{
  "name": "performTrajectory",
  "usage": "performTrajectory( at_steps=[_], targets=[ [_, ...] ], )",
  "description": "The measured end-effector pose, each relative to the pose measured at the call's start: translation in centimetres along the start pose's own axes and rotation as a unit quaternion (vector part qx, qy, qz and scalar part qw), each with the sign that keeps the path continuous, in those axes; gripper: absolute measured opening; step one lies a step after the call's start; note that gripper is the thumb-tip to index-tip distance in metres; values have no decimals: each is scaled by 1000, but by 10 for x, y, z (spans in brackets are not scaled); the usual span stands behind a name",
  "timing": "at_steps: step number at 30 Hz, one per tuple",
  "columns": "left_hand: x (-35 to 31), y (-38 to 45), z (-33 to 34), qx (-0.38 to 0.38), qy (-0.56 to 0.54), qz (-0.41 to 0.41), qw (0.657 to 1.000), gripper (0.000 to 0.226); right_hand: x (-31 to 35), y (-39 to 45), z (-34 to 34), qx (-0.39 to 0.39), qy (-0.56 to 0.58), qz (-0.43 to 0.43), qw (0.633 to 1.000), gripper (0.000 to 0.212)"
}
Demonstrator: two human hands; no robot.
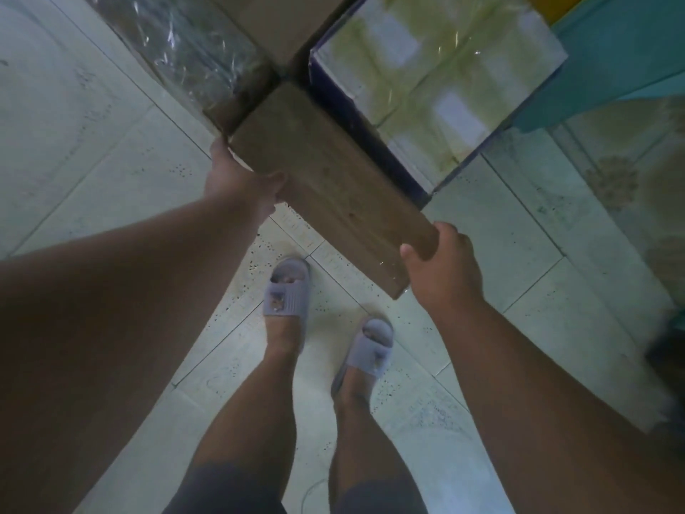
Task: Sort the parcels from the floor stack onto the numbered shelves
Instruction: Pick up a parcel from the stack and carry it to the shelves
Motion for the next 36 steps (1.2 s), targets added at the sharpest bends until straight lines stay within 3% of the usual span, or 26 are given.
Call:
performTrajectory(
  at_steps=[10,15,28,36],
  targets=[
    [22,-20,-11,4,-14,13,1000,51,-15,4,-6,-6,49,5,999,49],
    [31,-59,-44,-9,-55,-6,998,51,-17,-37,-36,1,48,-10,999,51],
    [-27,-297,-249,-22,-216,73,973,56,39,-215,-283,-67,93,-167,979,47],
    [-71,-344,-329,35,-231,143,962,48,78,-294,-378,-157,158,-177,959,60]
  ],
)
Point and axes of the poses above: each hand's wrist, its own y-axis towards the middle knuckle, its own z-axis out of the palm, x = y × z, the point moved 4 cm from there along y, towards the middle knuckle, and after that the axes turned 8 degrees about -x, right-handed, at the moved point
